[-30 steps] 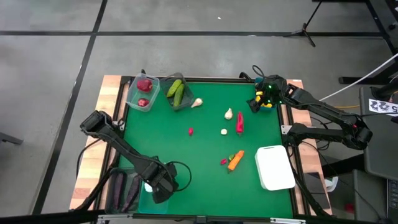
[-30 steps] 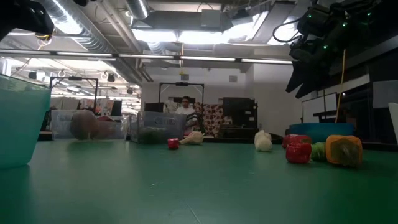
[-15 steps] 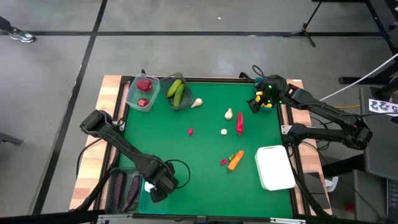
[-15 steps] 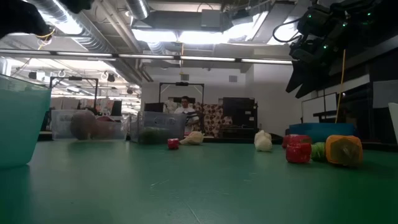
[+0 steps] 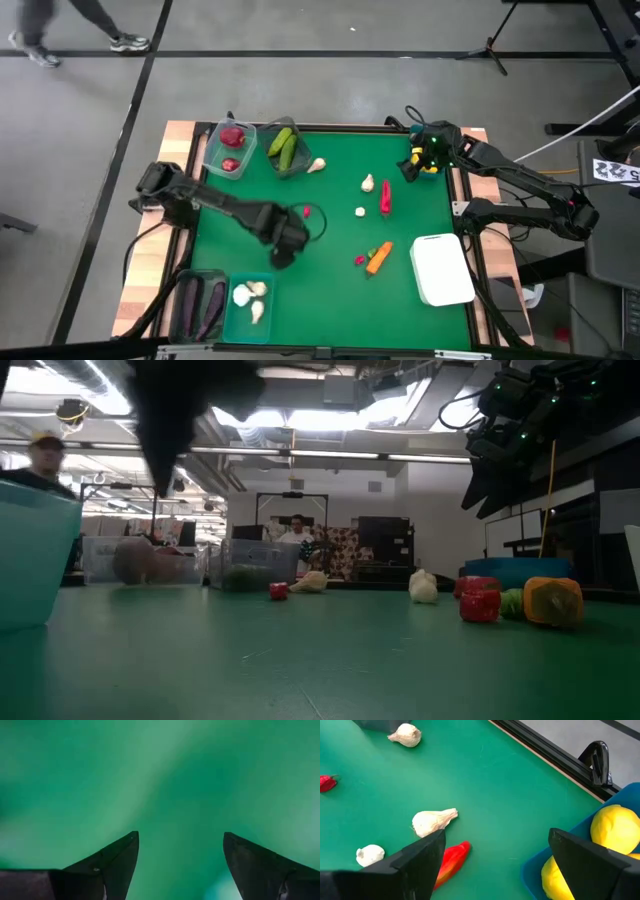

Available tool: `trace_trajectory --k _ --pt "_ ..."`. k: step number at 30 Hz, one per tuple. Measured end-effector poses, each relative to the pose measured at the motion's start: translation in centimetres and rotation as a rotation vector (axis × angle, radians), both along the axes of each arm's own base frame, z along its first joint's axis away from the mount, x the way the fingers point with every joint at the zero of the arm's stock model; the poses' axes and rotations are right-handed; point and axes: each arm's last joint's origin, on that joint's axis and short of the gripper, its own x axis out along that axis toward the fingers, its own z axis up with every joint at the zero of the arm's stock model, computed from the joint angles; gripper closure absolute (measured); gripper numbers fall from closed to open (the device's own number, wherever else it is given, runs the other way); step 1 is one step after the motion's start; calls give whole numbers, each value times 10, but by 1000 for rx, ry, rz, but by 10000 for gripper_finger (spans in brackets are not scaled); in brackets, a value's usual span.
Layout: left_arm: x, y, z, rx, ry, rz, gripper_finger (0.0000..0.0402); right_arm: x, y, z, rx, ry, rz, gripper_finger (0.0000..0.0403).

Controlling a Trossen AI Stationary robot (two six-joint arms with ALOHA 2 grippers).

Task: Sort produce into baskets
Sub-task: Put the garlic into the green bin

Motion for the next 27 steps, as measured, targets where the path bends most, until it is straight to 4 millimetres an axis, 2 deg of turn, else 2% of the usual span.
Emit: trace_trajectory --k 5,9,14,17,20,27 --pt "11 38 1 106 -61 150 120 0 0 -1 6 6 -1 52" --pt "25 61 2 190 -171 127 120 0 0 -1 7 5 -2 52" --pt "48 95 8 361 -398 152 120 -1 1 -1 15 4 0 52" --pt "60 114 9 402 -509 98 120 0 1 -1 15 4 0 52" --pt "74 133 2 455 -586 49 120 0 0 0 11 -1 0 52" --pt "102 177 -29 618 -622 -23 120 0 0 0 13 -1 -1 52"
